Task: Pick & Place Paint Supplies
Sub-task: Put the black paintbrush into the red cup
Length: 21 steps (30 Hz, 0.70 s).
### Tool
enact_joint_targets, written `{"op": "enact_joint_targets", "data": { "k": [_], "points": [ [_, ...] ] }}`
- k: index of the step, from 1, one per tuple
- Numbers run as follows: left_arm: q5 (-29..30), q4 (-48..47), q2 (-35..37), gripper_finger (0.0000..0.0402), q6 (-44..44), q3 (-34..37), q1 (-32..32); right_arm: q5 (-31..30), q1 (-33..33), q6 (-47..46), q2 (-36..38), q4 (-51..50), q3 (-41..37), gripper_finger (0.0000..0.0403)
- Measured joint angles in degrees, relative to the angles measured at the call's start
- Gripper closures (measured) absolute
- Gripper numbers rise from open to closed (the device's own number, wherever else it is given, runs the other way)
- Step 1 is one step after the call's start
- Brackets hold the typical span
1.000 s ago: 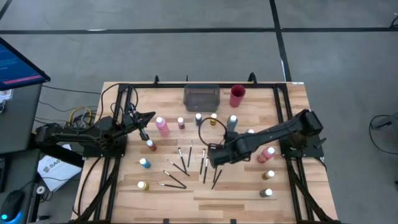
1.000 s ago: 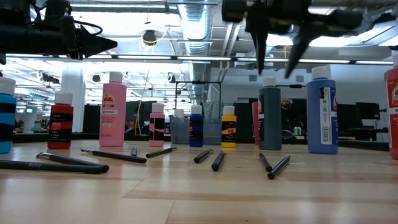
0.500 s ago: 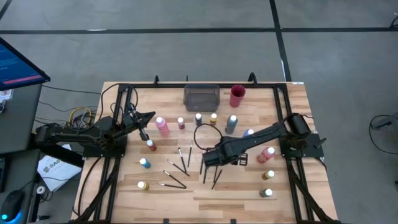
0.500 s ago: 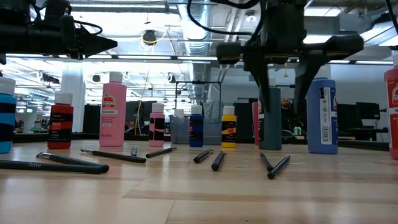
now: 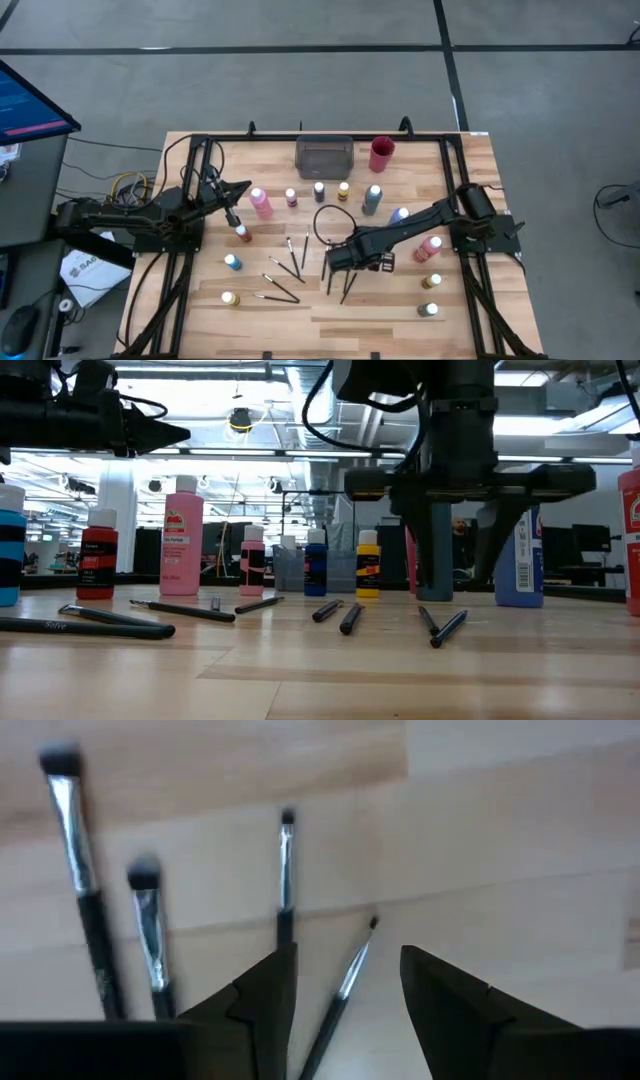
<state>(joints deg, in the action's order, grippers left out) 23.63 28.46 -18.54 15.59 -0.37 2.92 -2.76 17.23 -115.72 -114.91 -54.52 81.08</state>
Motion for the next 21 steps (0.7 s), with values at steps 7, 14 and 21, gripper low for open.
{"op": "enact_joint_targets", "data": {
  "k": [7, 14, 21],
  "points": [
    [0.03, 0.02, 0.03, 0.0399, -0.01, -0.01, 0.0, 0.05, -0.03, 0.13, 0.12, 3.83, -3.65, 0.023],
    [0.08, 0.07, 0.03, 0.0399, -0.01, -0.01, 0.0, 0.86, -0.02, -1.13, 0.61, 7.28, -7.4, 0.0234],
    [0.12, 0.09, 0.03, 0.0399, -0.01, -0.01, 0.0, 1.7, -0.62, 1.2, 0.44, 7.16, -7.58, 0.0294]
  ]
}}
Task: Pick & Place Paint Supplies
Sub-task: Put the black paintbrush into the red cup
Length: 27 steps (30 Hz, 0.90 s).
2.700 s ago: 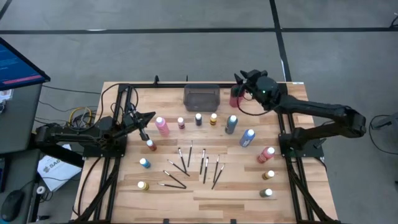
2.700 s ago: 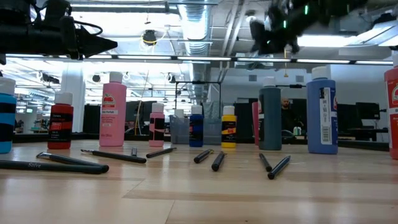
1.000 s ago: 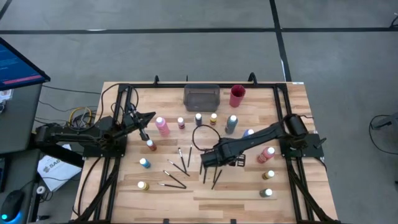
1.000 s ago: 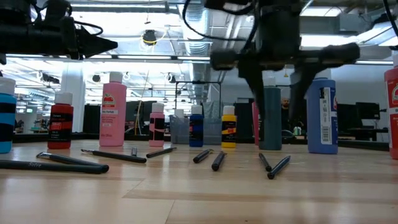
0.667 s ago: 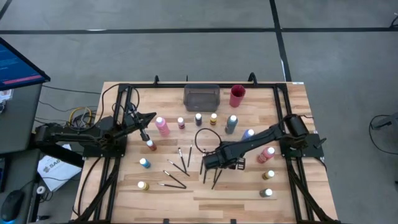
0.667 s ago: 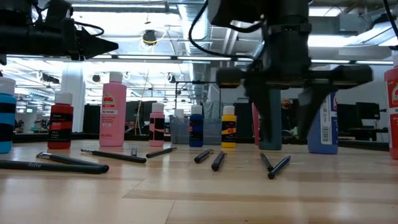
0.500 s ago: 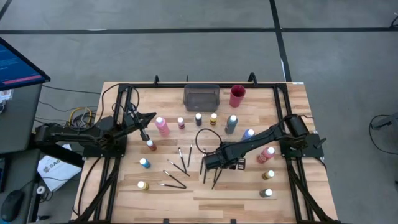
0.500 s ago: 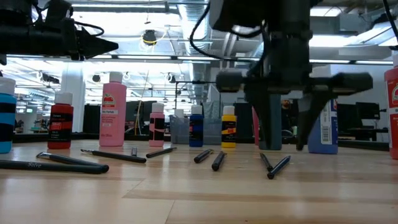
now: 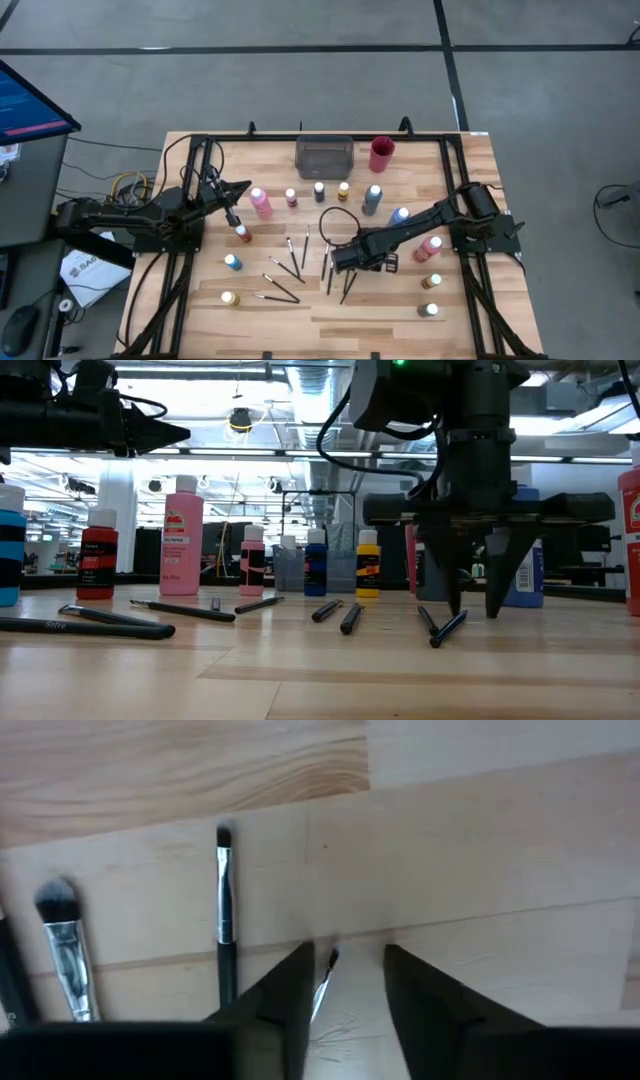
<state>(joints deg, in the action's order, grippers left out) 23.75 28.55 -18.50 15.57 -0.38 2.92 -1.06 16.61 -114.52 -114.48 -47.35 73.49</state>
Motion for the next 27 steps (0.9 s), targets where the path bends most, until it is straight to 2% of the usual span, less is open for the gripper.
{"op": "enact_joint_targets", "data": {
  "k": [4, 13, 22, 27],
  "points": [
    [0.0, -0.02, 0.0, 0.0399, 0.02, 0.02, 0.0, 0.38, -0.21, 1.03, -0.07, 0.18, 0.0, 0.0339],
    [0.0, 0.03, 0.0, 0.0399, 0.0, 0.0, 0.0, 0.76, 0.2, 2.01, -0.2, 0.24, 0.0, 0.0396],
    [0.02, 0.05, 0.0, 0.0399, 0.01, 0.0, 0.0, -0.86, 1.92, 2.41, 1.08, 0.17, -0.23, 0.0402],
    [0.02, 0.05, 0.0, 0.0399, 0.01, 0.0, 0.0, -4.52, 3.2, 2.14, 6.56, -2.56, -0.25, 0.0403]
  ]
}}
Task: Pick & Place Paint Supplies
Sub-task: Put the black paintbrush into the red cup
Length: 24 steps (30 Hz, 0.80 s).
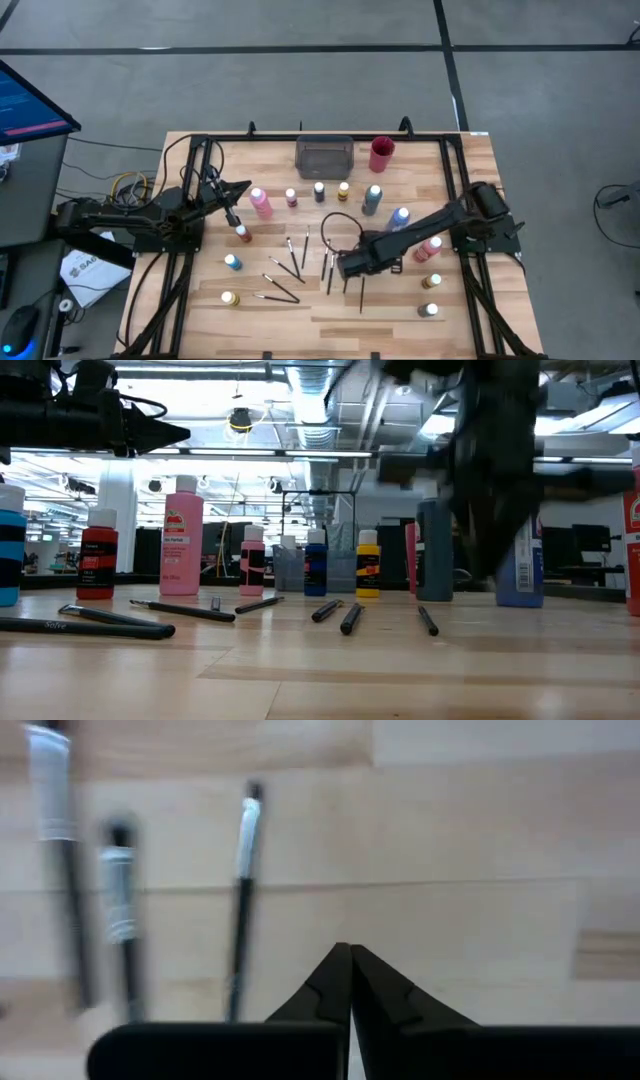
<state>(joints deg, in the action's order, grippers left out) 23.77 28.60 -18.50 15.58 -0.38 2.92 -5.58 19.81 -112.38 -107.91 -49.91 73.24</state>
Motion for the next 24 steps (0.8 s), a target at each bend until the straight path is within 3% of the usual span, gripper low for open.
{"op": "enact_joint_targets", "data": {
  "k": [4, 9, 15, 24],
  "points": [
    [0.0, 0.0, 0.0, 0.0399, -0.01, -0.01, 0.0, -5.24, 0.04, 0.63, 4.64, -3.0, -0.06, 0.0403],
    [0.0, 0.04, 0.0, 0.0399, 0.01, 0.01, 0.0, -15.12, -2.27, 9.33, 12.61, -3.16, 0.53, 0.0403],
    [0.0, 0.26, 0.02, 0.0399, 0.02, 0.02, 0.0, -29.93, -10.38, 26.95, 22.23, -4.21, 3.06, 0.0403],
    [0.02, 0.37, 0.0, 0.0399, 0.01, 0.0, 0.0, -40.86, -28.06, 57.52, 33.22, 1.0, 3.42, 0.0403]
  ]
}}
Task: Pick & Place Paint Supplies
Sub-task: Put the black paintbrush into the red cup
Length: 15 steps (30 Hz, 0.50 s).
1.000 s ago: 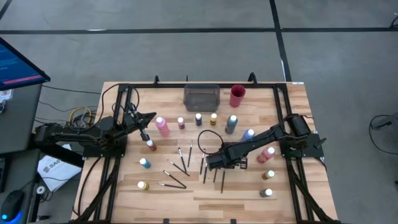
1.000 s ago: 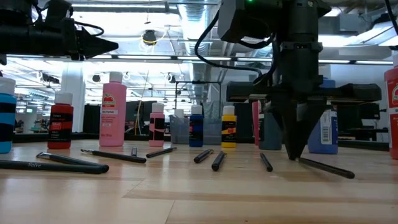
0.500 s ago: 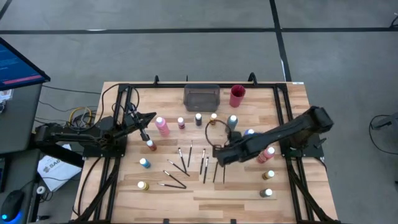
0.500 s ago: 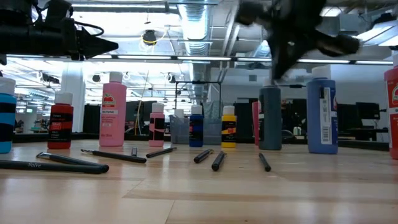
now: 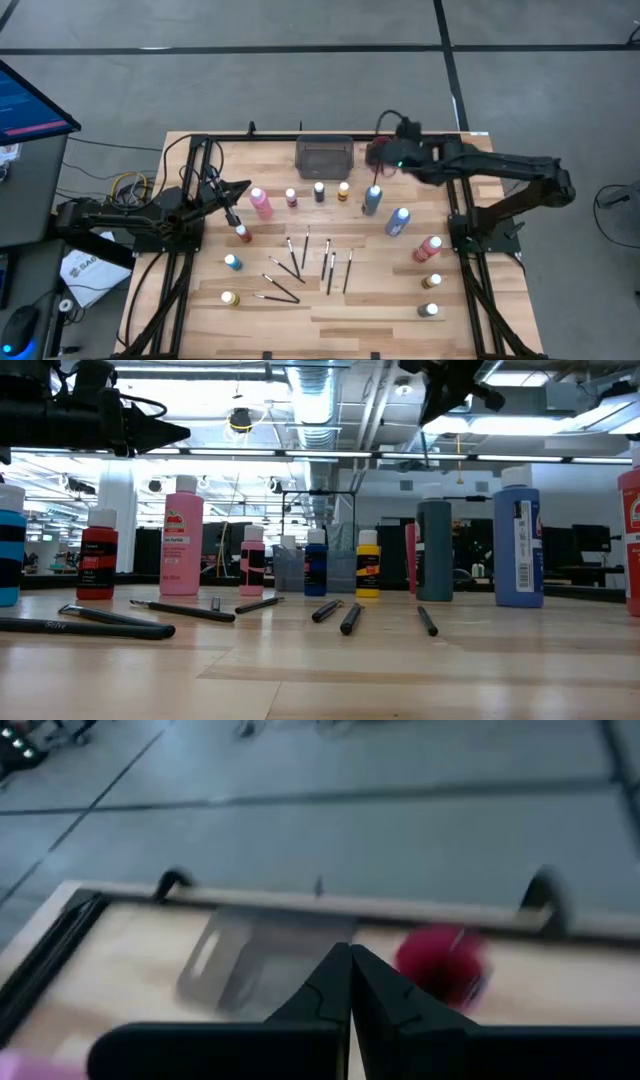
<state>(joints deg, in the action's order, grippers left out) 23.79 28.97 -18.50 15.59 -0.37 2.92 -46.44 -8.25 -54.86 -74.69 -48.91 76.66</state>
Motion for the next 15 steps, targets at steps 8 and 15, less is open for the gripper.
{"op": "enact_joint_targets", "data": {
  "k": [8, 15],
  "points": [
    [0.24, 0.02, 0.01, 0.0399, 0.0, 0.01, 0.0, -5.87, -11.29, 25.7, 1.91, 15.28, -1.18, 0.0403],
    [0.24, 0.02, 0.0, 0.0399, 0.0, -0.01, 0.0, 0.11, -16.75, 35.84, 2.68, 38.97, -14.72, 0.0403]
  ]
}}
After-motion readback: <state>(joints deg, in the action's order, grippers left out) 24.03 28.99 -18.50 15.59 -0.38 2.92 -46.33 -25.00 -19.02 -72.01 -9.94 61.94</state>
